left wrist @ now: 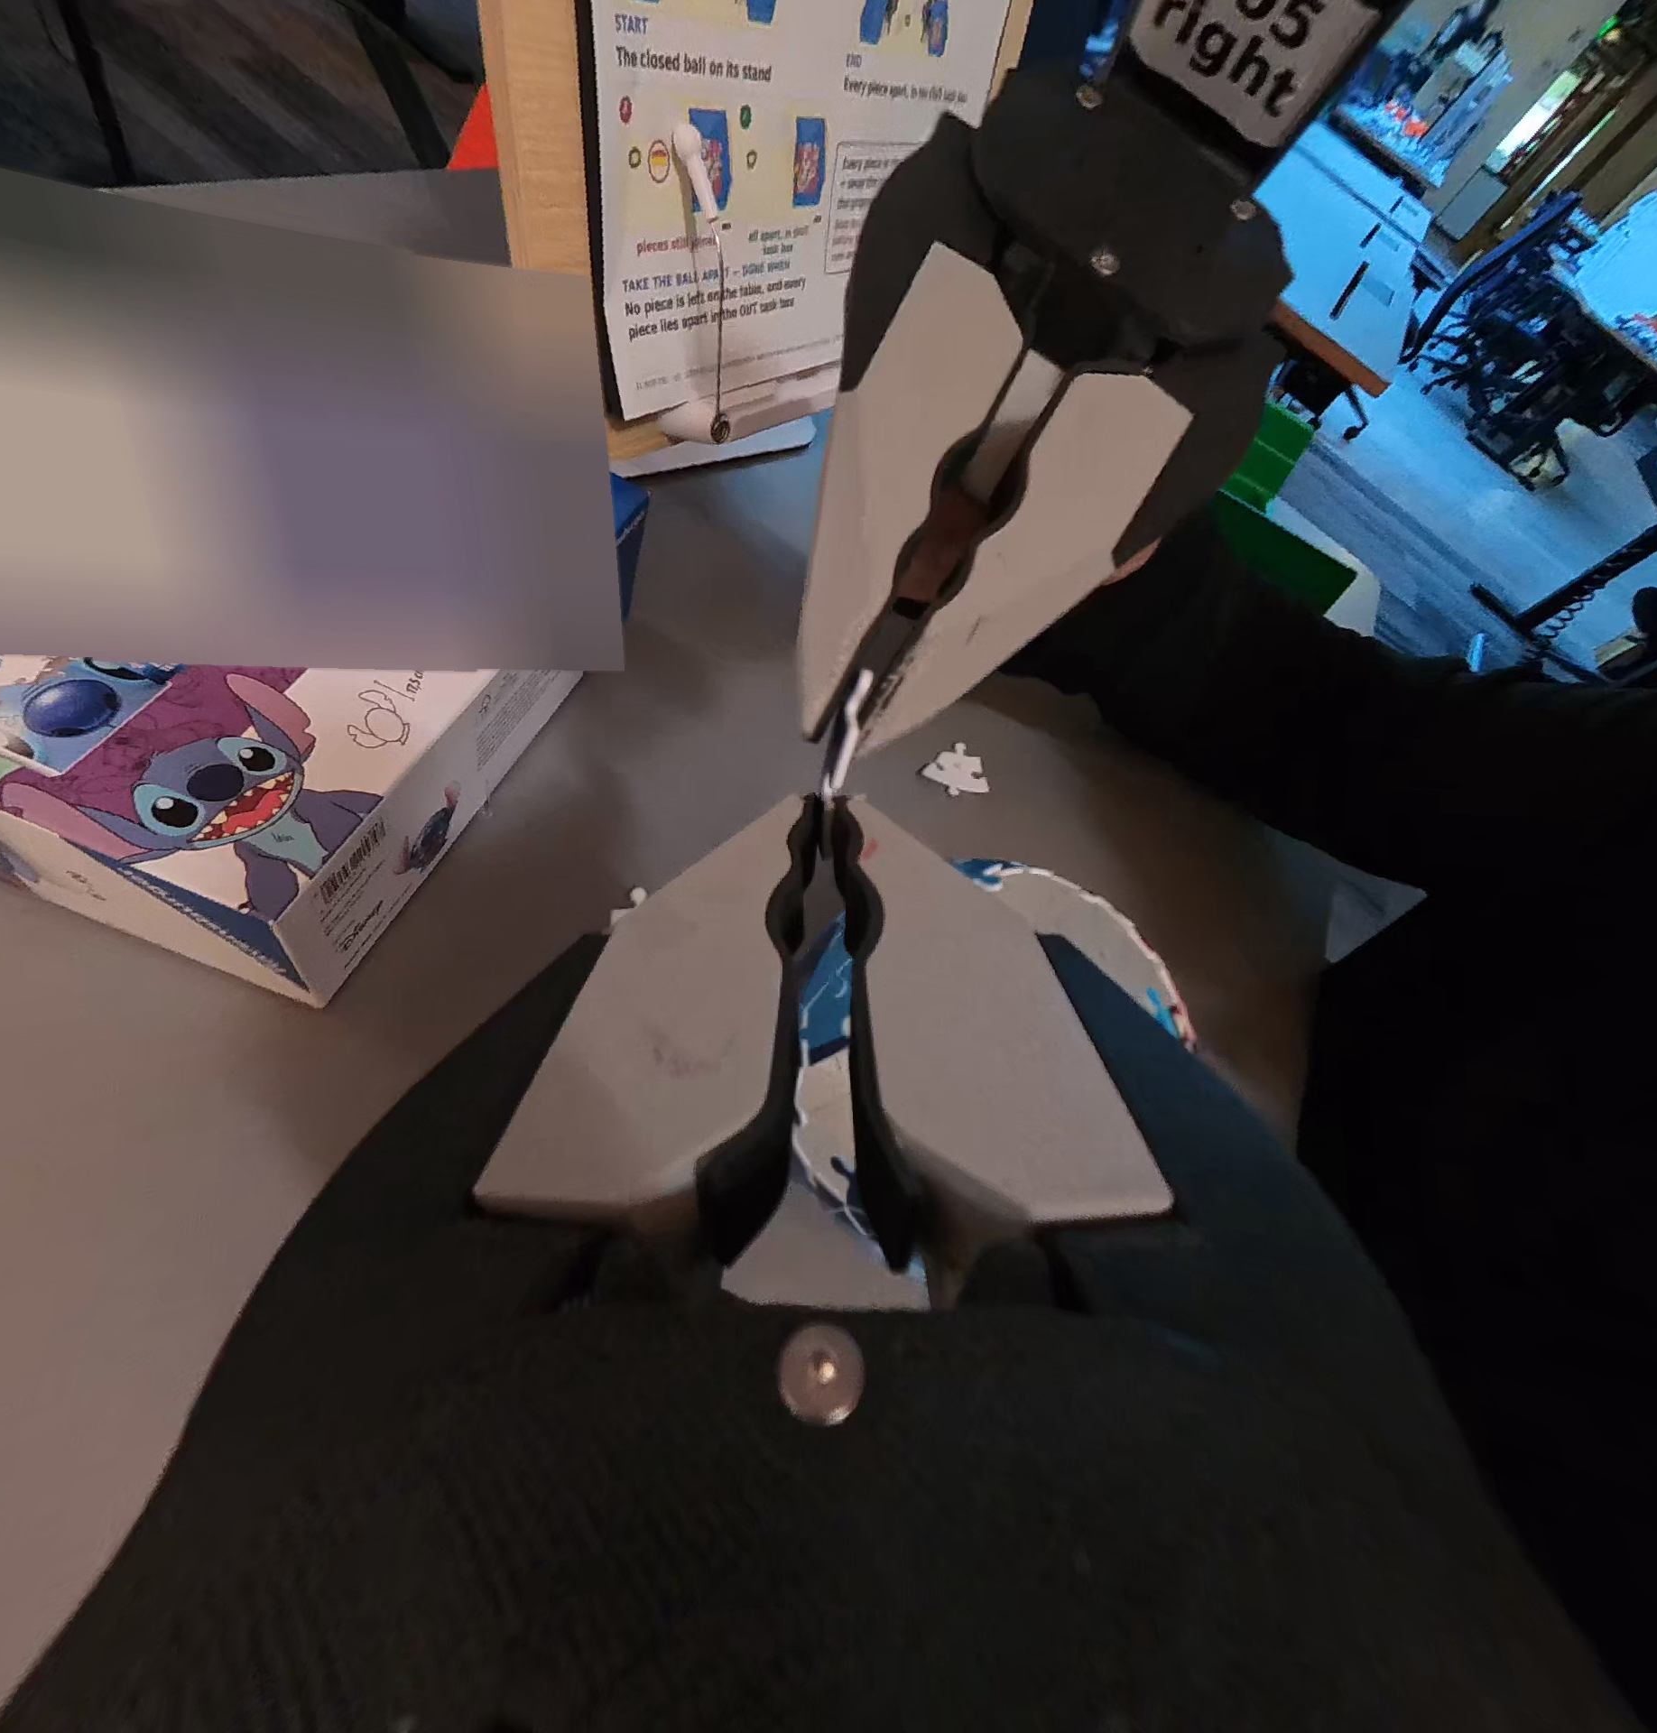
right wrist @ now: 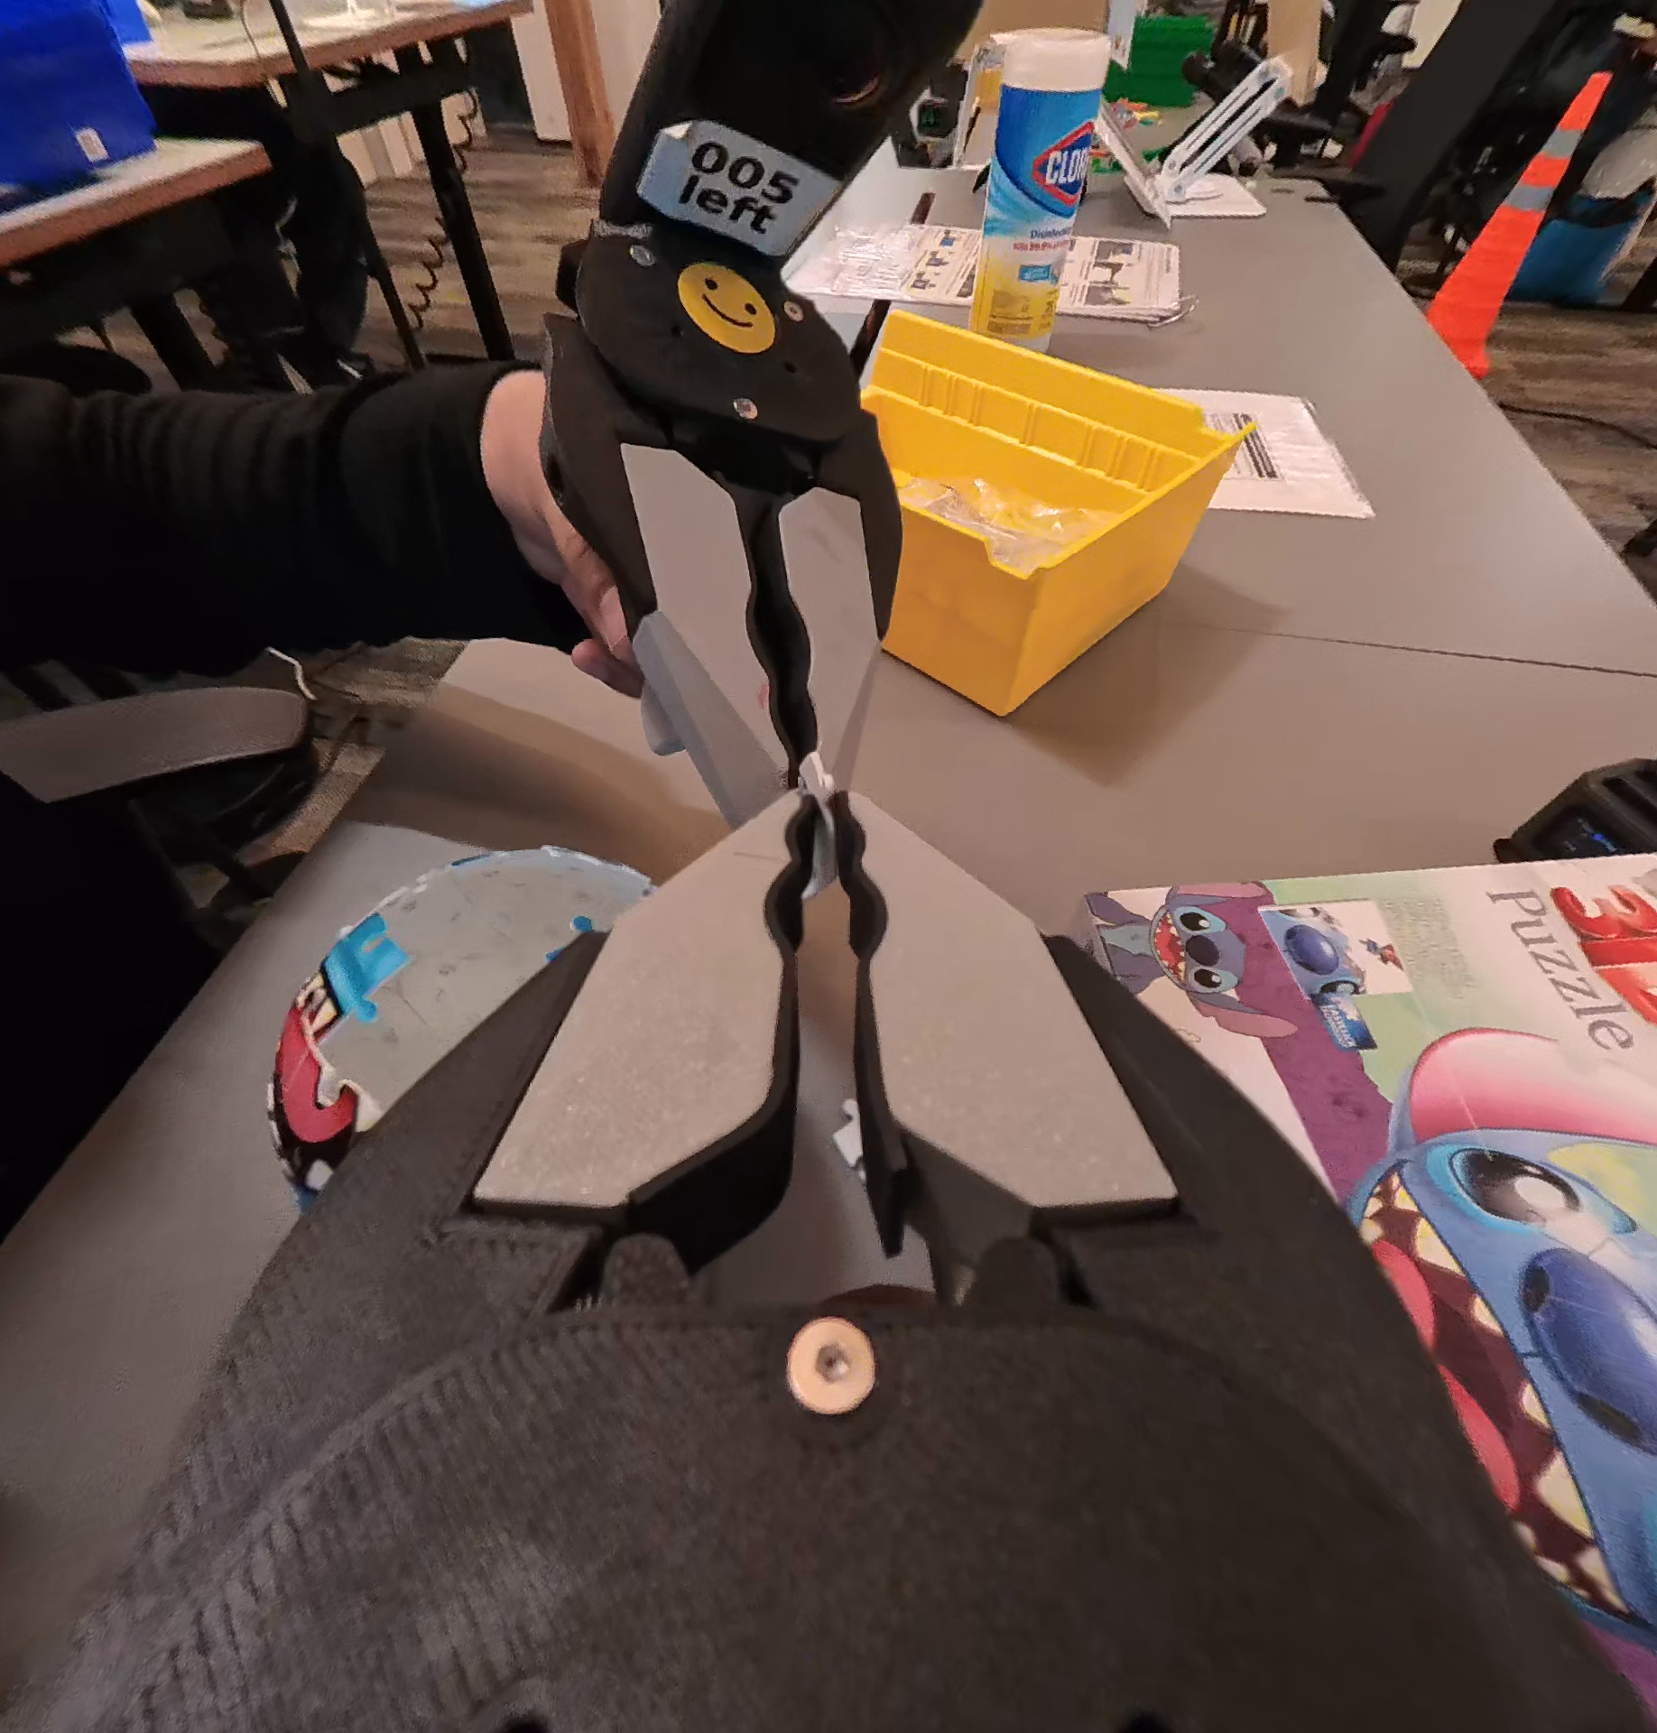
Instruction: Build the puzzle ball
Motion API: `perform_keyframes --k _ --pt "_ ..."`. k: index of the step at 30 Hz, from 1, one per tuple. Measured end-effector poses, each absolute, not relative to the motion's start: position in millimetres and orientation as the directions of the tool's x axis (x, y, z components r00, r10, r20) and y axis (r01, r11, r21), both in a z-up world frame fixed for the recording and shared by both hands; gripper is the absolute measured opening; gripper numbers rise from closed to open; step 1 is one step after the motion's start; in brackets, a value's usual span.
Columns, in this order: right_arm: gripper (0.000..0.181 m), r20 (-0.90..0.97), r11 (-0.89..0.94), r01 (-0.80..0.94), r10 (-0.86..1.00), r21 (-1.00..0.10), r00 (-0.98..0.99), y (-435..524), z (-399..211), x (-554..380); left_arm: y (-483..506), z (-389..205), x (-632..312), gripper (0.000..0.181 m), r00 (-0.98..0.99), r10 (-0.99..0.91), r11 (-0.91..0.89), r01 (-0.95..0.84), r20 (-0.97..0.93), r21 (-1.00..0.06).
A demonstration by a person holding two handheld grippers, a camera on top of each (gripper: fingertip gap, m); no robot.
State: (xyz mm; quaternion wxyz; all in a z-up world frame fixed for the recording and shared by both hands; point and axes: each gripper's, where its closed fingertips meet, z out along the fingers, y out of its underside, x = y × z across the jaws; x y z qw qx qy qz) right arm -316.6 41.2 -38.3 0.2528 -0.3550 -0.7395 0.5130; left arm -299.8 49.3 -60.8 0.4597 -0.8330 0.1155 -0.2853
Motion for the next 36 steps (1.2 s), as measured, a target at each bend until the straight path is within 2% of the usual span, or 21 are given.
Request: perform_keyframes --k 3,5,8,12,14,17,19,22,26,31,36 --pt "0.0 0.055 0.263 0.244 0.777 -0.933 -0.627 37 -38 -315 42 -60 -306 0.004 0.829 -0.439 -0.555 0.054 0.347 -0.83" --pt "0.0 0.064 0.276 0.241 0.77 -0.931 -0.635 35 -37 -314 32 -55 -316 0.02 0.854 -0.408 -0.532 0.064 0.323 -0.844" --pt "0.0 0.087 0.342 0.237 0.715 -0.909 -0.694 20 -42 -307 4 -54 -329 0.029 0.887 -0.363 -0.493 0.077 0.285 -0.867" --pt "0.0 0.187 0.507 0.257 0.668 -0.823 -0.72 1 -64 -309 -38 -77 -336 0.051 0.914 -0.305 -0.502 0.085 0.269 -0.861" --pt "0.0 0.229 0.576 0.275 0.653 -0.77 -0.722 -4 -75 -315 -56 -79 -322 0.056 0.888 -0.361 -0.455 0.1 0.286 -0.885" --pt "0.0 0.224 0.615 0.296 0.626 -0.731 -0.747 -7 -88 -322 -69 -92 -309 0.064 0.877 -0.392 -0.424 0.096 0.279 -0.9" --pt "0.0 0.151 0.574 0.296 0.604 -0.764 -0.783 -11 -89 -325 -65 -106 -315 0.07 0.902 -0.329 -0.457 0.106 0.279 -0.883" --pt "0.0 0.014 0.46 0.305 0.57 -0.834 -0.821 -9 -89 -329 -55 -104 -330 0.063 0.921 -0.246 -0.48 0.155 0.301 -0.864" --pt "0.0 -0.155 0.302 0.338 0.497 -0.891 -0.854 -6 -88 -327 -36 -81 -349 0.025 0.943 -0.187 -0.441 0.17 0.275 -0.881" --pt "0.0 -0.175 0.26 0.301 0.414 -0.918 -0.893 -9 -90 -319 -15 -88 -341 0.018 0.948 -0.215 -0.522 0.092 0.235 -0.848" --pt "0.0 -0.184 0.279 0.315 0.411 -0.907 -0.893 -12 -102 -321 -6 -92 -329 0.004 0.932 -0.265 -0.546 0.066 0.247 -0.835"
